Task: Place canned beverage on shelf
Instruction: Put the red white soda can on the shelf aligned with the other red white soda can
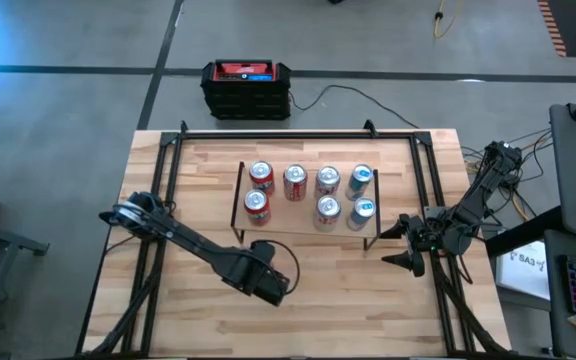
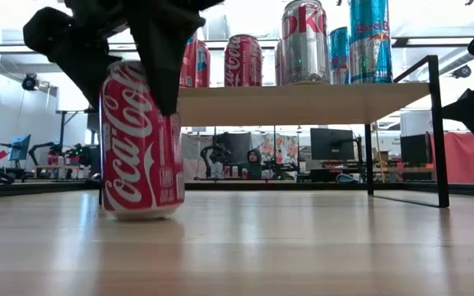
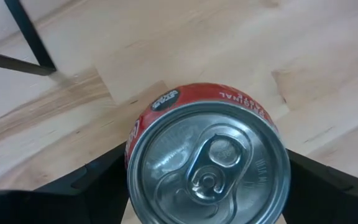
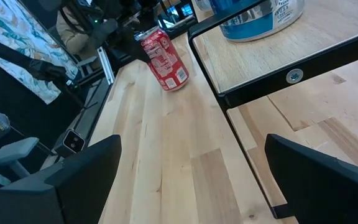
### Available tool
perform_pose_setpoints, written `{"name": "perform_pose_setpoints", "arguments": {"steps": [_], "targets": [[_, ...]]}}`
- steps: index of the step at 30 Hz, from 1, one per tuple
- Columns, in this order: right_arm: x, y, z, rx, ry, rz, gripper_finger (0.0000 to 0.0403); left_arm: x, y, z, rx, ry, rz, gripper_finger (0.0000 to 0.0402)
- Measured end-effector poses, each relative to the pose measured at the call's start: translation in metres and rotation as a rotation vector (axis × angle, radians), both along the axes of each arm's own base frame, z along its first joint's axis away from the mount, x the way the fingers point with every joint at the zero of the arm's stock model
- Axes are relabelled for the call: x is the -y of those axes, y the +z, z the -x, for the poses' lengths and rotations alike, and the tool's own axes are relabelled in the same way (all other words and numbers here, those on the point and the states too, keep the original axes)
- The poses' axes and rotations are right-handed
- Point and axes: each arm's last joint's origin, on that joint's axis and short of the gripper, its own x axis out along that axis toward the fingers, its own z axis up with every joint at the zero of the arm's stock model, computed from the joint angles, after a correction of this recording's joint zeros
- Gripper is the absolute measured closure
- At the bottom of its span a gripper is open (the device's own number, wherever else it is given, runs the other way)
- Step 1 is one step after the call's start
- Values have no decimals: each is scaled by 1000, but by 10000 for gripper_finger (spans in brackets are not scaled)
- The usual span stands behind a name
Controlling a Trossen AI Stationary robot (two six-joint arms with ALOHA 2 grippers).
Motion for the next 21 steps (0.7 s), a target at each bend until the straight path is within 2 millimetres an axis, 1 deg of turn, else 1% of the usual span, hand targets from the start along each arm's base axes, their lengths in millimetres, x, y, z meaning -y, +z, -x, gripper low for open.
{"name": "perform_pose_setpoints", "arguments": {"steps": [8, 11, 15, 21], "targets": [[0, 0, 0, 1, 0, -1, 19, 2, -13, -4, -28, 41, 8, 63], [0, 0, 0, 1, 0, -1, 19, 3, -10, -4, -12, 60, 18, 45], [0, 0, 0, 1, 0, -1, 19, 3, -6, -5, -6, 86, 30, 10], [0, 0, 0, 1, 0, -1, 19, 10, 1, -6, 36, 181, 60, 9]]}}
